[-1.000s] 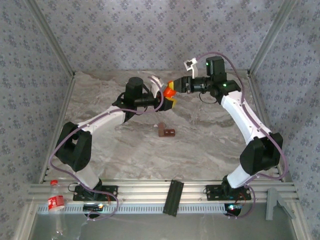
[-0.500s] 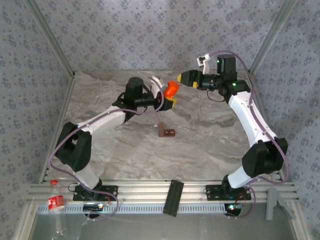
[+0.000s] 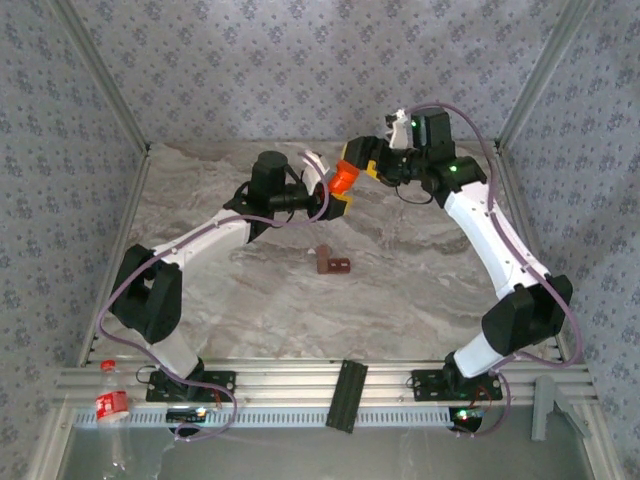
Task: Sort the pills into containers
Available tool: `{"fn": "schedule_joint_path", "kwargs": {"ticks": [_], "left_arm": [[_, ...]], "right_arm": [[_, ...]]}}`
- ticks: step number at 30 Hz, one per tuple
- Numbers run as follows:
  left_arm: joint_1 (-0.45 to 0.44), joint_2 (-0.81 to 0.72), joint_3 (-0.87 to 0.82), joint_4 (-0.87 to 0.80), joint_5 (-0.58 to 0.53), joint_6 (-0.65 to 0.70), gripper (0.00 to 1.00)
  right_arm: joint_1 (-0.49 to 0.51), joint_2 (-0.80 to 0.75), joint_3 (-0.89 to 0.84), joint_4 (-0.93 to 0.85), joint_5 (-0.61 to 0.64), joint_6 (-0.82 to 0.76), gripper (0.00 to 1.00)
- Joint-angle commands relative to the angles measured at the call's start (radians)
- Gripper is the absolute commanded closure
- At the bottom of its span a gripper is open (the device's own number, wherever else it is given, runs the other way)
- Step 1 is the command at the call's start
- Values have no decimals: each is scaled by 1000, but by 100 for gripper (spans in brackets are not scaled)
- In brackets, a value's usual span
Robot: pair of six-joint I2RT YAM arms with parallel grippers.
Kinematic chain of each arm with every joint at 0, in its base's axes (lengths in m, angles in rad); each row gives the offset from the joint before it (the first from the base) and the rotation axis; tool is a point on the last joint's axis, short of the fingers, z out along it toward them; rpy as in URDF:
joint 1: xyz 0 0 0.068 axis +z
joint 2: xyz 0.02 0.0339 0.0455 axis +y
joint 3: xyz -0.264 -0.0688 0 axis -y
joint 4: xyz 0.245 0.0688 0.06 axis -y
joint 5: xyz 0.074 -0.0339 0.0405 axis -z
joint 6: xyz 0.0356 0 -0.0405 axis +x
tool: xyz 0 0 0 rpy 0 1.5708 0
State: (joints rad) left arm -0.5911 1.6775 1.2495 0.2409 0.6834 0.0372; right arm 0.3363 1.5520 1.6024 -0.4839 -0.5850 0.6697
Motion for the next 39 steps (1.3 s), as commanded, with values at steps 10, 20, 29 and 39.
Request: {"fn": "schedule_joint_path", "kwargs": {"ticks": [10,20,29,39], "left_arm": [[-3,-19,31,25,10,6,100],[-3,-18,31,30,7,-3,100],[-4,-21,31,48,10,-16,100],[-3,-48,13,68,34,-54,100]], "right_arm": [[45,16,19,-35,17,-8,28],[52,9,-10,-33,6,-12,46],[51,16,-25,-49,-21,-104,55],[-34,35,-80,109,-265,-478,55]]}}
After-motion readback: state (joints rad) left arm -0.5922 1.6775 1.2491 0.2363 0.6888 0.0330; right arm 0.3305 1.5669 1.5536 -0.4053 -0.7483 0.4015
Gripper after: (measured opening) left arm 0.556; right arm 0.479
